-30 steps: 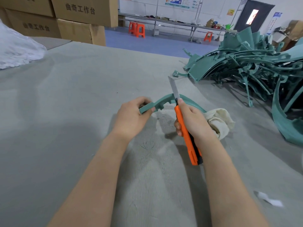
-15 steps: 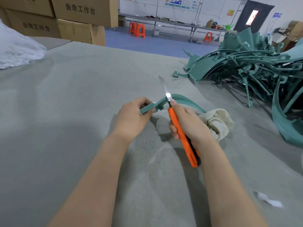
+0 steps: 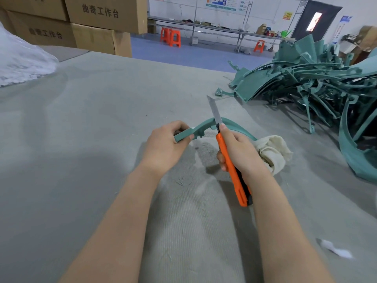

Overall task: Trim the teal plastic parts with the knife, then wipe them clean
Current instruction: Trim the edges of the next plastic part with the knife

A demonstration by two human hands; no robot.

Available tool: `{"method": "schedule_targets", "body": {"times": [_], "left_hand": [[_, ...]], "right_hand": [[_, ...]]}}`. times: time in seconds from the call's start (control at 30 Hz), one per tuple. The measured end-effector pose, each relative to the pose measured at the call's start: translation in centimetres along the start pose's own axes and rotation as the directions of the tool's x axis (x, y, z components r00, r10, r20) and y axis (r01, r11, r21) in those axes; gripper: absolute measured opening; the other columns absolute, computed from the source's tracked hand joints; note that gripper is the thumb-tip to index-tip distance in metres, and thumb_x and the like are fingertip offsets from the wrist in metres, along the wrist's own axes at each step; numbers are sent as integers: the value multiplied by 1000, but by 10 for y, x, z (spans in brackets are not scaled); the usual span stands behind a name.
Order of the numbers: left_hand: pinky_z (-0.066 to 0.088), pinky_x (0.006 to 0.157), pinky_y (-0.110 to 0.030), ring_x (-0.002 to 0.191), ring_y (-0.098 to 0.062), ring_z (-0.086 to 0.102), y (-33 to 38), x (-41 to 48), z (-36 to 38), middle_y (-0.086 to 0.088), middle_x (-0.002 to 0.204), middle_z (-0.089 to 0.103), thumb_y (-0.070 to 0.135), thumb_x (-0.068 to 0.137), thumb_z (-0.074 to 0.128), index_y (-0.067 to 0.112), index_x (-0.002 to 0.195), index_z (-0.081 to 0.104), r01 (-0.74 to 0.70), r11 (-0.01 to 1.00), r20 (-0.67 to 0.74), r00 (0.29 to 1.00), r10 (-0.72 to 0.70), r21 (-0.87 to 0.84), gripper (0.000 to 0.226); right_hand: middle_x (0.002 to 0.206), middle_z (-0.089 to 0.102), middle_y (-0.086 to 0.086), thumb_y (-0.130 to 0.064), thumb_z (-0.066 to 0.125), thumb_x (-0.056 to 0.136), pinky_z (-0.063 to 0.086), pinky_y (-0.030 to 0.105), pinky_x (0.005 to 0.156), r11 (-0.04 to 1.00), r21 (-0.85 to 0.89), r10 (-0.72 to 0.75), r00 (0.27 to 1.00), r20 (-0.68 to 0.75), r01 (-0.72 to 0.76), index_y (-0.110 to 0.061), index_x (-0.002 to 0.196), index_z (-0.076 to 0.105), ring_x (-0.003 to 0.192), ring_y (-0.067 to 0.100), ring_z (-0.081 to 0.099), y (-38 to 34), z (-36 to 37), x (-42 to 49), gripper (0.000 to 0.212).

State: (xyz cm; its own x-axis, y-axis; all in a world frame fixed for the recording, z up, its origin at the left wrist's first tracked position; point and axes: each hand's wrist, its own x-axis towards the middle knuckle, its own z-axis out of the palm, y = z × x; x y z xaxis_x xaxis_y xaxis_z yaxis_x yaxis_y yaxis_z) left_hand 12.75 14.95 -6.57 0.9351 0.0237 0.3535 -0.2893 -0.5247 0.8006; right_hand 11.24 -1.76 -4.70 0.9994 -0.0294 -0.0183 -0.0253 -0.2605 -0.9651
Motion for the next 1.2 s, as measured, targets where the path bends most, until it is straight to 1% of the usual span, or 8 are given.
{"method": "schedule_targets", "body": {"times": [0.13,0.27,0.5,0.7,0.87,1.07,1.2], "left_hand": [[31,53,-11,62,-4,49,0,0,0,15,63,54,23,90,64,25,85,65,-4,1000,-6,1000,4,4,6],[32,54,-13,63,-4,49,0,0,0,16,63,54,23,90,64,27,83,63,-13,1000,-5,1000,13,4,8],[33,55,-11,63,-3,50,0,0,0,16,63,54,21,90,65,29,79,60,-20,1000,-8,1000,20,-4,14],[33,54,-12,62,-1,49,1,0,0,16,62,53,23,90,64,32,77,59,-4,1000,-5,1000,4,6,17],[31,53,-12,60,-4,48,2,0,-1,15,61,51,22,90,64,29,78,59,-7,1000,0,1000,7,1,15],[32,52,-10,62,-5,48,3,0,-2,15,62,51,23,91,63,31,77,58,1,1000,1,1000,-1,10,17],[30,50,-14,58,-4,46,3,0,-2,15,58,50,24,91,64,32,74,56,7,1000,-13,1000,-6,9,20]], "right_hand": [[48,49,0,-52,40,99,40,23,40,1000,-11,-1,999,39,2,-23,68,44,37,14,45,1,2,1,43],[47,49,-1,-55,40,98,39,24,42,999,-31,-13,997,82,16,-23,67,40,38,15,45,2,3,1,45],[46,49,-1,-55,40,97,40,23,41,999,-35,-27,994,108,31,-23,68,39,37,15,45,0,4,-1,44],[45,47,0,-53,41,98,38,22,39,999,-12,-41,992,117,43,-25,67,44,35,15,44,-2,8,-3,42],[45,47,0,-51,41,99,39,23,40,998,-26,-49,991,128,53,-22,69,41,36,16,44,-4,8,-5,43],[45,48,0,-51,40,99,40,23,41,997,-46,-62,988,142,69,-18,72,40,36,15,44,-6,8,-6,43],[45,48,0,-50,40,100,40,23,41,995,-46,-75,984,159,83,-18,70,37,35,15,45,-8,10,-6,44]]}}
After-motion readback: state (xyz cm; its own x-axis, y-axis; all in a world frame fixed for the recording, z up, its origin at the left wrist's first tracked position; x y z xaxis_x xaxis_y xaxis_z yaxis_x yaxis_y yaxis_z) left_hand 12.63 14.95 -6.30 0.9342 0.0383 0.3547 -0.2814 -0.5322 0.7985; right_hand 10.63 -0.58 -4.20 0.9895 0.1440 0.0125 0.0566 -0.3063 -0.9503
